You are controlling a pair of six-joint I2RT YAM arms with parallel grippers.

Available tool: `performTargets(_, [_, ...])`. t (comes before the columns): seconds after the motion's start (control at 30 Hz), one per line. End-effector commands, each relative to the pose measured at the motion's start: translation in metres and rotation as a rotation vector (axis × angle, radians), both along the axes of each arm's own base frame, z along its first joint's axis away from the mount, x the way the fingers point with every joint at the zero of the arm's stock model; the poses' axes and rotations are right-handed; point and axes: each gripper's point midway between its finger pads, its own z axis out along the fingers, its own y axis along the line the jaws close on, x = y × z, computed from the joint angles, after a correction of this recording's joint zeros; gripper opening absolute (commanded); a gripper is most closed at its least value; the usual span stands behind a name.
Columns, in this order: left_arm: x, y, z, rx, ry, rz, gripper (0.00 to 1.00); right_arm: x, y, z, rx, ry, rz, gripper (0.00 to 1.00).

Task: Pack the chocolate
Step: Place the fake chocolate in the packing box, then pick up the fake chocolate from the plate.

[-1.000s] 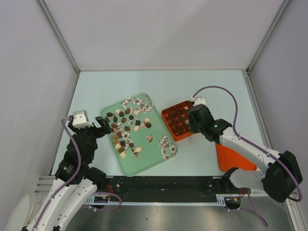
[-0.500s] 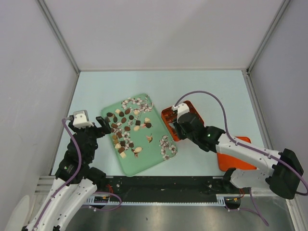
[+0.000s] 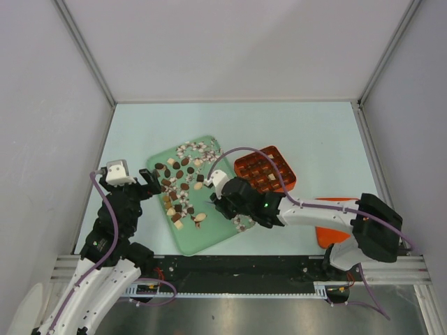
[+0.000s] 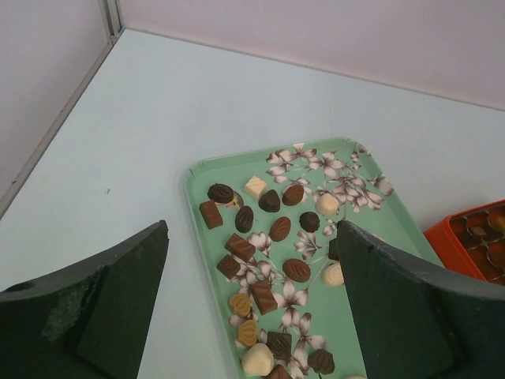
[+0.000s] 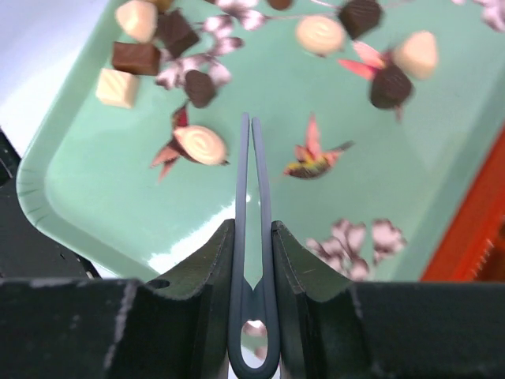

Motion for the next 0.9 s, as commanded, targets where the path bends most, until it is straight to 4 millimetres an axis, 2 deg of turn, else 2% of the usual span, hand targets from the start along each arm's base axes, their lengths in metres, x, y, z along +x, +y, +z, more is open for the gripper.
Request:
performTargets(0.0, [0.001, 0.001, 0.002, 0.014, -0.007, -0.002, 0.92, -0.008, 0.048, 0.024, 0.097, -0.064, 0.12, 0.21])
performTargets(0.13, [0.001, 0.001, 0.002, 0.015, -0.006, 0.0, 0.92, -0.016, 0.06, 0.013, 0.078, -0.057, 0.154, 0.24])
performTargets(0.27, [0.001, 0.001, 0.002, 0.014, -0.007, -0.002, 0.92, -0.019, 0.068, 0.012, 0.074, -0.063, 0.17, 0.26])
performTargets(0.87, [0.001, 0.001, 0.002, 0.017, -0.004, -0.002, 0.92, -0.01, 0.076, 0.001, 0.021, -0.082, 0.149, 0.31])
